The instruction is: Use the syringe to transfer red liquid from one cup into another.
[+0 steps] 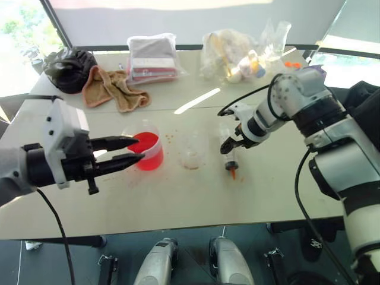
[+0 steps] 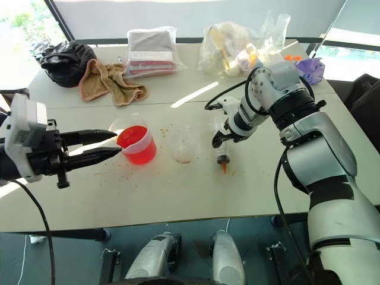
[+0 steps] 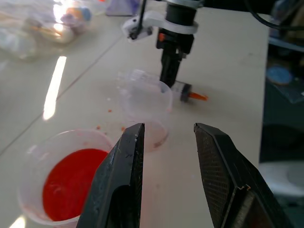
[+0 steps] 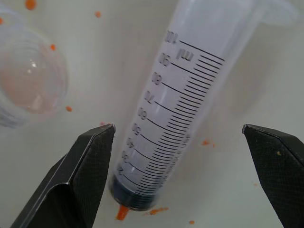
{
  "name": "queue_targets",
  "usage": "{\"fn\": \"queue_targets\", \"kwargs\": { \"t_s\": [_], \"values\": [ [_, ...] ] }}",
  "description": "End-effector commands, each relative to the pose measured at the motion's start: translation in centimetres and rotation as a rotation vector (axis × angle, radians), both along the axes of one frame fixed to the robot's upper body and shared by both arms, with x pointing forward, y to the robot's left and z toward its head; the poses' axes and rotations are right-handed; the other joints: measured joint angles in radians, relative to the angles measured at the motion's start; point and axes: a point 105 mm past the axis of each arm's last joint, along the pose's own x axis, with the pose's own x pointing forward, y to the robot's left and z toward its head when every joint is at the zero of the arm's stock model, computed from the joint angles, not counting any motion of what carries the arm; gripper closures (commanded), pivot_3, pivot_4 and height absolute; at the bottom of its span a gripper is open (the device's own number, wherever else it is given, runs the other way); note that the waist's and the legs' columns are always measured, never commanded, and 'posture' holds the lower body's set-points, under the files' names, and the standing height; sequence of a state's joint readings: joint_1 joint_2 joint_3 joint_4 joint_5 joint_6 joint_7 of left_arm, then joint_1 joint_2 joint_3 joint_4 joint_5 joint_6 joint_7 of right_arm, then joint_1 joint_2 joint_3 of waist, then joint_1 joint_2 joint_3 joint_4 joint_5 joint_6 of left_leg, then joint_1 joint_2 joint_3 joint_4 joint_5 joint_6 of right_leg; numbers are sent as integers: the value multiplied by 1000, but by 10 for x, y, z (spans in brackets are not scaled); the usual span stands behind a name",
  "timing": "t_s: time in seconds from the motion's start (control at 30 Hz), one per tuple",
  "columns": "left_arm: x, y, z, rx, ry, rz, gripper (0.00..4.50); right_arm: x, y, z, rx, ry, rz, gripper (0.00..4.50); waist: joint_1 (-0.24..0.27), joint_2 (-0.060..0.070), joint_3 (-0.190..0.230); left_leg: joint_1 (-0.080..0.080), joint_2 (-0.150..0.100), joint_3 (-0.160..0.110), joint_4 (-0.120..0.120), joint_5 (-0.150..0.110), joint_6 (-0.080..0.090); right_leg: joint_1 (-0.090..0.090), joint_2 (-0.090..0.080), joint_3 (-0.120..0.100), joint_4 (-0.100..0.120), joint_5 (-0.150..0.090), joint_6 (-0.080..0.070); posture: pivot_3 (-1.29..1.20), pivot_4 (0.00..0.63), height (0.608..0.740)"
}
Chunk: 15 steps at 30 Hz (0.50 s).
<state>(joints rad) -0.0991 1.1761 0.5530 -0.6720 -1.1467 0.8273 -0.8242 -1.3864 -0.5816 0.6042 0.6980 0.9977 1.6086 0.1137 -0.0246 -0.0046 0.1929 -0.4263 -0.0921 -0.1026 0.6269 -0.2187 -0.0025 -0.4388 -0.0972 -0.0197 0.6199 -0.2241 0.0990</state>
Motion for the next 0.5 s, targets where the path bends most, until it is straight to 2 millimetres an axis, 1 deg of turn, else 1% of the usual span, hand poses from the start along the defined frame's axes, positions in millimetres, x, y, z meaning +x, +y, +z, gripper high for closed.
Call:
{"fn": "queue_targets", "kwargs": {
  "t_s": [0.03, 0.2, 0.47, 0.5],
  "values": [
    [-2, 3, 2, 40, 33, -75, 2774, 4, 6, 7, 8, -20, -14, 56, -2, 0, 0, 0, 0, 2, -1, 0, 0, -1, 0, 2, 2, 0, 0, 0, 150, 736],
    [-2, 8, -2, 96, 49, -120, 2774, 9, 10, 6, 3, -22, -50, 56, -10, 0, 0, 0, 1, 9, 0, 0, 0, -5, 0, 8, 8, 0, 0, 0, 150, 736],
    [2, 6, -5, 96, 28, -126, 2774, 15, 21, 5, -9, -47, -73, 56, -18, 0, 0, 2, 1, 13, 1, 0, 0, -6, 1, 12, 10, 0, 1, 0, 150, 736],
    [3, 6, -5, 94, 26, -125, 2774, 16, 23, 5, -12, -52, -76, 571, -18, 0, 0, 2, 1, 13, 1, 0, 0, -6, 1, 13, 10, 0, 1, 0, 150, 736]
  ]
}}
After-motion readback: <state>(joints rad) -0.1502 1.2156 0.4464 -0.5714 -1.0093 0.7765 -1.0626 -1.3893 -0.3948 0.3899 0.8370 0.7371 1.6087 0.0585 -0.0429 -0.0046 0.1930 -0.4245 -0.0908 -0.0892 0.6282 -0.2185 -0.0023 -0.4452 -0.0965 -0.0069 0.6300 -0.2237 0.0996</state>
